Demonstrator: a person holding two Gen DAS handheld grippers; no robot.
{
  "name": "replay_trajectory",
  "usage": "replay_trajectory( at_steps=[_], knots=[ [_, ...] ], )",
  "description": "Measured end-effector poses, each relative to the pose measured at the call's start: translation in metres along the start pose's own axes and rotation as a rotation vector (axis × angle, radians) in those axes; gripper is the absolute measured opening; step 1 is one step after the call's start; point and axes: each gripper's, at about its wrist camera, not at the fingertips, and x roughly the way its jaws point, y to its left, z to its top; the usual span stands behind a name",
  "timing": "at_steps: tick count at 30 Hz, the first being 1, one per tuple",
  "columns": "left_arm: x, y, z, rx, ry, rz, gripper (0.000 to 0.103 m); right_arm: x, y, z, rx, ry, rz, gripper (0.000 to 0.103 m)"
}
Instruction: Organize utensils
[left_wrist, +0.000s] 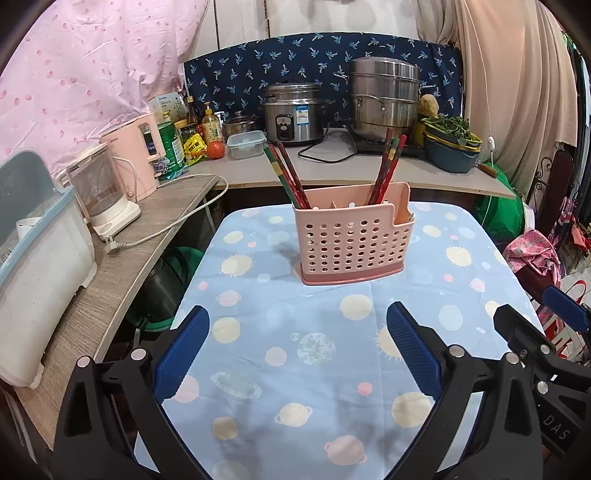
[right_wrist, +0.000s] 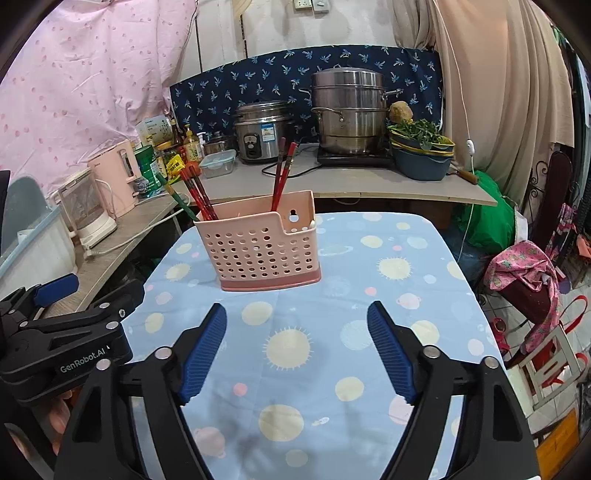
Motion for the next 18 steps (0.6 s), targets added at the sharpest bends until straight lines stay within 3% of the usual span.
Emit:
replay_trajectory(
  at_steps=[2,11,13,18],
  knots=[
    [0.0,-0.001,-0.002,0.003,0.002,0.008,0.094,-0.001,-0.002,-0.001,0.002,0.002,-0.003,0.085],
    [0.002,-0.002,-0.011,0.0,0.018,0.032,0.095,0.002,-0.005,-0.013,-0.012,0.024,-0.031,0.087],
    [0.003,-0.003,-0.013,0.003,0.022,0.041,0.095,0.004,-0.004,-0.014,-0.018,0.038,-0.029,0.096],
    [0.004,-0.003,-0.017,0.009,0.027,0.053,0.095,0.007,-0.004,-0.018,-0.021,0.046,-0.024,0.097]
  ],
)
